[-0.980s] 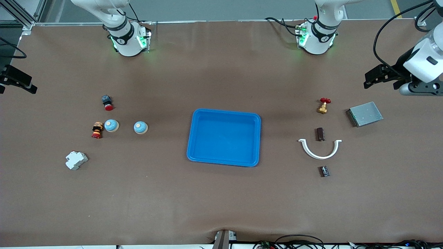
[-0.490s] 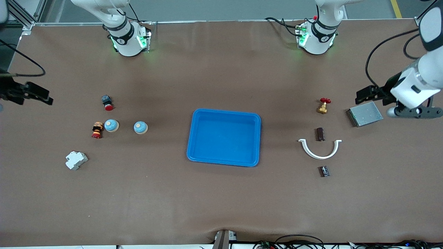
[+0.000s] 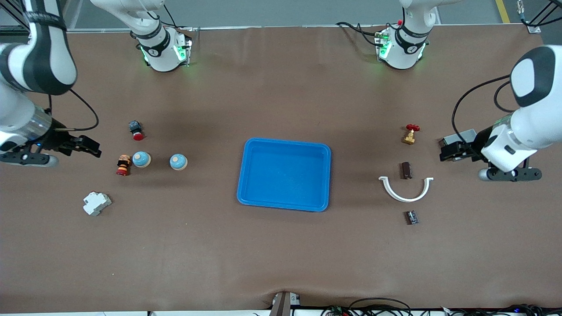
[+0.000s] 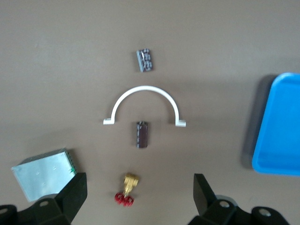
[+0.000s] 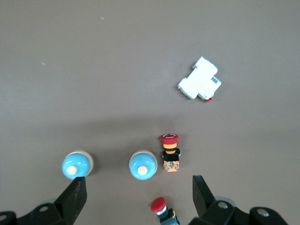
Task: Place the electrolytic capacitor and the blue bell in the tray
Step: 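Reach the left gripper to the capacitor while the right gripper reaches the bell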
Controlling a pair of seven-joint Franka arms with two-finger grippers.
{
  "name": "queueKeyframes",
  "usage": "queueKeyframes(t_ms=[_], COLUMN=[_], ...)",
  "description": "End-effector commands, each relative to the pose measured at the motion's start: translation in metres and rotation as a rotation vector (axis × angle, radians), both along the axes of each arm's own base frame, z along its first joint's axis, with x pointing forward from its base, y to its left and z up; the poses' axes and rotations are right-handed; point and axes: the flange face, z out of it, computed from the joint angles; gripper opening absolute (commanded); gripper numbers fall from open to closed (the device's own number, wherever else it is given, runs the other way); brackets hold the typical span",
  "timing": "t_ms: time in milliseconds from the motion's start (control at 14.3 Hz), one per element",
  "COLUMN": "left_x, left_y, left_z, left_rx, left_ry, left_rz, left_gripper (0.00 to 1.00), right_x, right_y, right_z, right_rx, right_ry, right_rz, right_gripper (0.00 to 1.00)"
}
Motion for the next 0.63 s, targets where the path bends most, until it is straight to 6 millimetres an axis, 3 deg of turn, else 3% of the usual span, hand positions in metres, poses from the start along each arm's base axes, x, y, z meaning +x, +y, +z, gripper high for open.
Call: queueKeyframes(t_ms=[0,210,420,560], left_x=[0.023,0.034,0.052,0.064], left_y=[-0.002,0.01,0.003,-0.029], left_z=[-0.042,-0.077,-0.103,-0.126], left_rx=[0.048,0.097,0.077,0.071], left_ry=[0.015,0.029,0.003,0.017], left_rz=[0.048,0.095,0.164,0.198], left_gripper=[1.0,1.0,1.0,1.0], right_x=[-0.014,-0.014,-0.017,-0.017], right_y=[-0.008,-0.009,-0.008,-0.006], right_z=[-0.045,-0.09,-0.128,-0.152], right_rx=[-0.009,-0.007,-0.015,-0.014], right_ry=[-0.021,-0.022,-0.047,-0.035], right_rz=[-0.01,-0.023,-0.035,-0.036], right_gripper=[1.0,1.0,1.0,1.0])
